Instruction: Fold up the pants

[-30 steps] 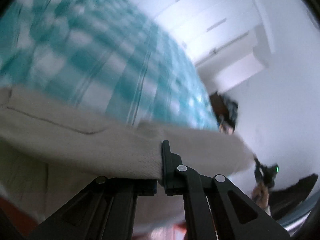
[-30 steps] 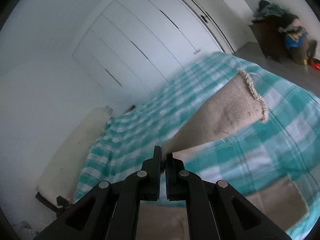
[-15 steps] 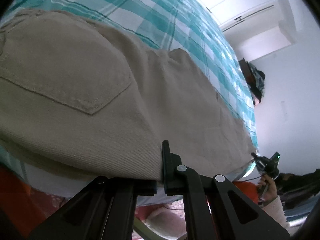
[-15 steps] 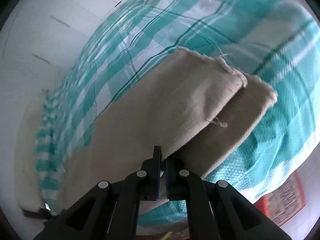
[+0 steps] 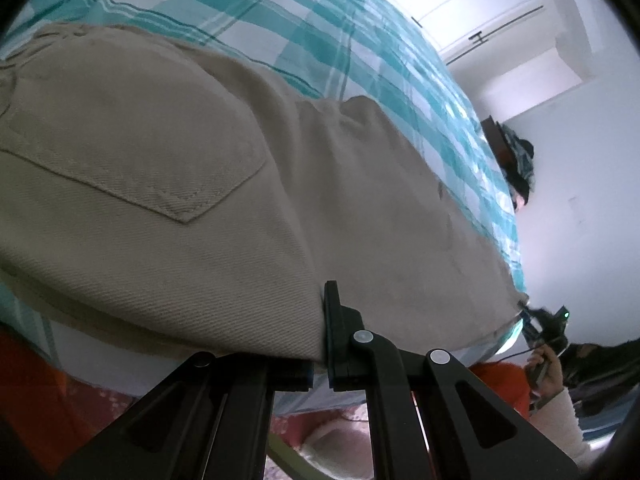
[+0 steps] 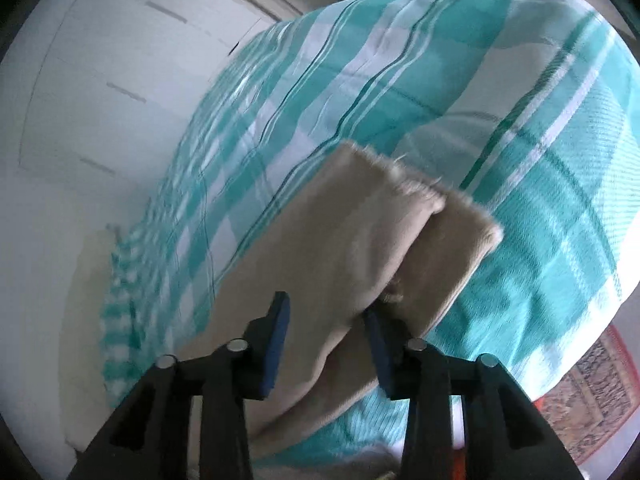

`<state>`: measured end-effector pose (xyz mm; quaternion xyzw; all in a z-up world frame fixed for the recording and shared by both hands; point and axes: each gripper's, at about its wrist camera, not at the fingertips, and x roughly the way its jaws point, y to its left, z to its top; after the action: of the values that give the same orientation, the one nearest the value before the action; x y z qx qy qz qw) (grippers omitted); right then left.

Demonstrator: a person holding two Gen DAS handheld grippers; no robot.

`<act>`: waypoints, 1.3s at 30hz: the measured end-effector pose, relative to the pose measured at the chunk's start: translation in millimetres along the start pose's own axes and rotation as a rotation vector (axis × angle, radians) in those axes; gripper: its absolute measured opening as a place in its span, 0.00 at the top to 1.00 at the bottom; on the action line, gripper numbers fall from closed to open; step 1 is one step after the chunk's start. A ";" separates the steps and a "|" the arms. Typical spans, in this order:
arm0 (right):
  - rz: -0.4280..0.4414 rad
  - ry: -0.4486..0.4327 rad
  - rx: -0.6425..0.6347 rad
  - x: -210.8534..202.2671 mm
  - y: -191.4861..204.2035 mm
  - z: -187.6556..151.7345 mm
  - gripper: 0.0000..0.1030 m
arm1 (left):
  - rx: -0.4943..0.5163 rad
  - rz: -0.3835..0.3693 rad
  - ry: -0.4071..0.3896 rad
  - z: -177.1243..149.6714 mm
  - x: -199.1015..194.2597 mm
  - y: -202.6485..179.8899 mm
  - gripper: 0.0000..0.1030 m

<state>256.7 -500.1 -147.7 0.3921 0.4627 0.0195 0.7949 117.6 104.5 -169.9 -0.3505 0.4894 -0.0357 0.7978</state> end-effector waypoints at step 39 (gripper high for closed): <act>-0.336 0.062 -0.376 2.5 35.4 -21.0 0.46 | 0.308 0.458 0.050 10.9 -7.3 -32.6 0.40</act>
<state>254.1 -461.9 -132.4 0.1542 0.5338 -0.0154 0.8313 131.8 88.6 -142.1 -0.1041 0.5641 0.0631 0.8167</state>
